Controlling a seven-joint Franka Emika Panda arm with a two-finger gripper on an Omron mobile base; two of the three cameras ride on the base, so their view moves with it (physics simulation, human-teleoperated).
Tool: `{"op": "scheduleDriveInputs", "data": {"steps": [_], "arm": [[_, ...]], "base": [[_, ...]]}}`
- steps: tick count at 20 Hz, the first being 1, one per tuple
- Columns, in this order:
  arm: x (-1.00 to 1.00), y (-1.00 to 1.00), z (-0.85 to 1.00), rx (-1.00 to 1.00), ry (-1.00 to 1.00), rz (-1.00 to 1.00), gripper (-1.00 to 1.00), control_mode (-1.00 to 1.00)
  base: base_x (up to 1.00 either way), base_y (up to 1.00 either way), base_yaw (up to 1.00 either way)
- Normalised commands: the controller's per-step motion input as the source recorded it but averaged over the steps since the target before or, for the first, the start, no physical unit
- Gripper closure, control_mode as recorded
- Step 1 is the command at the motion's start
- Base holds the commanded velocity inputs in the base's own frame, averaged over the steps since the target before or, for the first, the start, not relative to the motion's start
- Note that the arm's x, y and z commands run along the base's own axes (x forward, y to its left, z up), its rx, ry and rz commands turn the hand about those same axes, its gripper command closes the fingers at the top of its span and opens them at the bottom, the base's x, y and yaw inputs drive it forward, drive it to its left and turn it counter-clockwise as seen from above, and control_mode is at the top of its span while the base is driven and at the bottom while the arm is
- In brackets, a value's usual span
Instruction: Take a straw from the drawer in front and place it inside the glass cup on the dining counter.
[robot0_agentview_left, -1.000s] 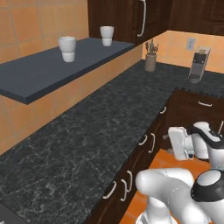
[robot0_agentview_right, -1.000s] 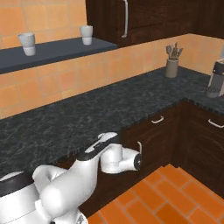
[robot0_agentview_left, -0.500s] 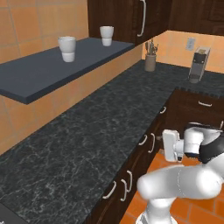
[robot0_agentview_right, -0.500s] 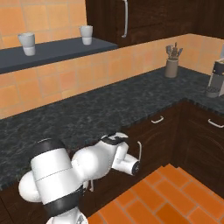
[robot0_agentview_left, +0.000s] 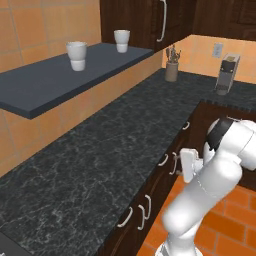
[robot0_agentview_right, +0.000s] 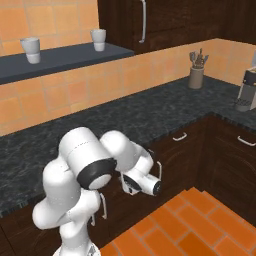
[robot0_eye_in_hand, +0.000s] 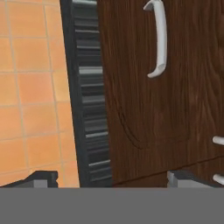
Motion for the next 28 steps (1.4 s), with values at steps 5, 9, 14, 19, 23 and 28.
{"op": "scheduleDriveInputs", "data": {"steps": [5, 9, 14, 19, 23, 28], "arm": [[0.28, -0.35, -0.32, 0.17, 0.00, 0.14, -1.00, -1.00], [0.30, -0.42, -0.27, 0.18, 0.00, 0.17, -1.00, -1.00], [0.29, -0.43, -0.33, 0.19, 0.00, 0.17, -1.00, -1.00], [0.49, -0.05, -0.19, 0.11, 0.00, 0.03, -1.00, -1.00], [0.55, 0.00, -0.19, 0.08, 0.00, 0.00, -1.00, -1.00], [0.56, 0.00, -0.29, 0.04, 0.04, 0.01, -1.00, -1.00]], "base": [[0.00, 0.00, 0.00], [0.00, 0.00, 0.00], [0.00, 0.00, 0.00], [0.00, 0.00, 0.00], [0.00, 0.00, 0.00], [0.00, 0.00, 0.00]]}}
